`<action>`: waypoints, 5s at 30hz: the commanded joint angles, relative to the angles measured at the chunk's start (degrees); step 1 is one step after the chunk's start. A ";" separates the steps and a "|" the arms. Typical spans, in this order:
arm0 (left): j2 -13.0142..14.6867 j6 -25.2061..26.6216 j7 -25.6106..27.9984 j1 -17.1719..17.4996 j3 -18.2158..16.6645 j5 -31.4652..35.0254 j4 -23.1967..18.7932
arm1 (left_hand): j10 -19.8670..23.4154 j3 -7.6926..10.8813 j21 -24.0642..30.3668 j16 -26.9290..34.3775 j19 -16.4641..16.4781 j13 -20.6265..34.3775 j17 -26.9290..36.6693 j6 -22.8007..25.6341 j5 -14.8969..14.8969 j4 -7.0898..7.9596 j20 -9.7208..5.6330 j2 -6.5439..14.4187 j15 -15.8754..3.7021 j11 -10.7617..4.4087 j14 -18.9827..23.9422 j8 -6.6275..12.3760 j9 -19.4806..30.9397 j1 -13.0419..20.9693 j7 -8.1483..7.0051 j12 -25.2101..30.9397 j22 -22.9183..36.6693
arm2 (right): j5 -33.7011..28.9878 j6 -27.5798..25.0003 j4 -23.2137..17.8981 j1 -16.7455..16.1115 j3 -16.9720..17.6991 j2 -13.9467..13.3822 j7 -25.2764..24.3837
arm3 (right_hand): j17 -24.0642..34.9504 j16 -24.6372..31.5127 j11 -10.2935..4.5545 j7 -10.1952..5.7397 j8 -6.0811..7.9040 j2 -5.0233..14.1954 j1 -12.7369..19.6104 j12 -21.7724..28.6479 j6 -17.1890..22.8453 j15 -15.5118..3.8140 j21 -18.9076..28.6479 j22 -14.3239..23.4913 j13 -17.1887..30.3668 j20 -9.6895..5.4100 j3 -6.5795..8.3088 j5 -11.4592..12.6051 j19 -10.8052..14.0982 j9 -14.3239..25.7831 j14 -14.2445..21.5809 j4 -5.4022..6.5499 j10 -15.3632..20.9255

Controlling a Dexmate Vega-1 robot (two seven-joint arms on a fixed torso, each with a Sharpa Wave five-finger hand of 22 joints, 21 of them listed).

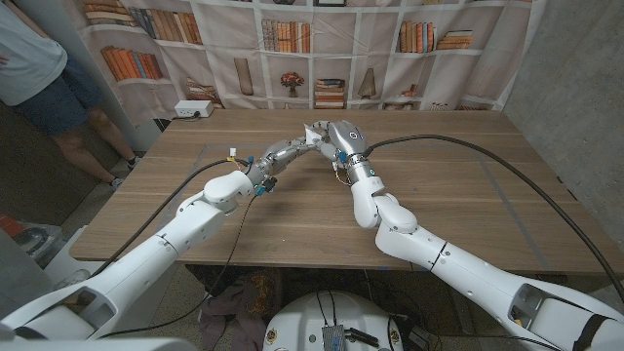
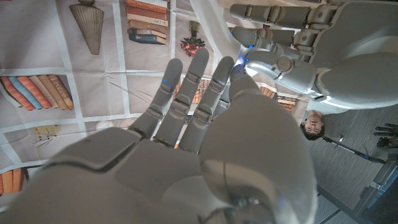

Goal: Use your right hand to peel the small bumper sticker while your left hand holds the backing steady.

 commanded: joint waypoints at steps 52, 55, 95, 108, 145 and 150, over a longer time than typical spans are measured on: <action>-1.09 -1.38 5.89 3.56 -2.16 -1.03 -0.93 | 4.66 6.02 0.64 0.68 0.78 0.36 0.28 3.49 -0.32 2.91 -1.57 -1.19 -1.88 -2.83 1.45 1.87 1.28 0.79 0.65 0.22 0.31 | 1.38 -1.10 -1.74 -1.41 2.21 -0.76 0.08 | 0.34 -0.91 -0.35 0.22 -0.10 -0.46 0.40 -0.42 0.49 -6.65 2.09 0.07 0.04 -8.03 -0.43 0.54 -0.70 0.37 0.39 -0.10 0.72; -1.19 -1.47 6.00 3.59 -2.17 -1.00 -0.84 | 4.67 6.12 0.64 0.65 0.80 0.36 0.26 3.53 -0.34 2.93 -1.61 -1.23 -1.85 -2.83 1.43 1.91 1.34 0.77 0.65 0.17 0.30 | 1.51 -1.32 -1.68 -1.33 2.20 -0.68 0.27 | 0.31 -0.97 -0.35 0.14 -0.10 -0.54 0.43 -0.44 0.51 -6.64 2.23 0.04 0.03 -8.00 -0.44 0.55 -0.66 0.37 0.43 -0.15 0.79; -1.76 -3.56 6.82 4.45 -2.93 -0.99 0.14 | 4.90 7.42 0.58 0.39 0.83 0.36 0.08 3.74 -0.62 3.12 -1.86 -1.67 -2.00 -3.33 1.57 2.21 2.03 0.36 0.75 -0.47 0.27 | 5.36 -6.83 0.14 0.12 4.08 0.66 -0.56 | 0.05 -1.54 -0.37 0.58 -0.24 -0.98 0.68 -0.86 0.57 -6.64 3.64 -0.41 -0.29 -7.81 -0.48 0.64 -0.59 0.39 1.15 -0.31 1.41; -1.89 -3.85 7.12 4.83 -3.09 -1.11 0.18 | 4.87 7.72 0.58 0.35 0.90 0.36 0.05 3.64 -0.66 3.19 -1.91 -1.78 -2.00 -3.46 1.63 2.13 2.08 0.16 0.84 -0.66 0.26 | 6.38 -7.97 0.68 0.86 3.46 0.42 -0.76 | 0.03 -1.65 -0.40 0.62 -0.26 -1.00 0.70 -0.93 0.62 -6.65 3.88 -0.55 -0.28 -7.78 -0.46 0.66 -0.70 0.40 1.30 -0.30 1.51; -1.31 -5.06 9.81 7.65 -4.55 -0.82 -2.11 | 5.06 8.51 0.51 0.16 0.87 0.36 -0.04 3.77 -0.72 3.16 -2.15 -2.08 -2.21 -3.66 1.56 1.81 1.79 -0.31 0.77 -1.04 0.24 | 11.57 -14.99 2.27 2.12 6.63 0.52 -4.72 | 0.04 -1.94 -0.34 0.81 -0.27 -1.23 0.74 -1.18 0.97 -6.64 4.74 -1.01 -0.36 -7.69 -0.47 0.72 -0.71 0.40 1.77 -0.29 1.86; -0.89 -5.26 10.42 8.20 -5.06 -0.61 -2.73 | 5.07 8.57 0.50 0.12 0.85 0.36 -0.05 3.77 -0.74 3.16 -2.19 -2.13 -2.23 -3.78 1.51 1.74 1.69 -0.40 0.80 -1.08 0.24 | 12.09 -15.84 1.96 2.18 7.21 0.24 -5.58 | 0.05 -1.97 -0.35 0.81 -0.28 -1.25 0.74 -1.18 0.98 -6.64 4.82 -1.08 -0.36 -7.67 -0.47 0.72 -0.73 0.40 1.83 -0.29 1.95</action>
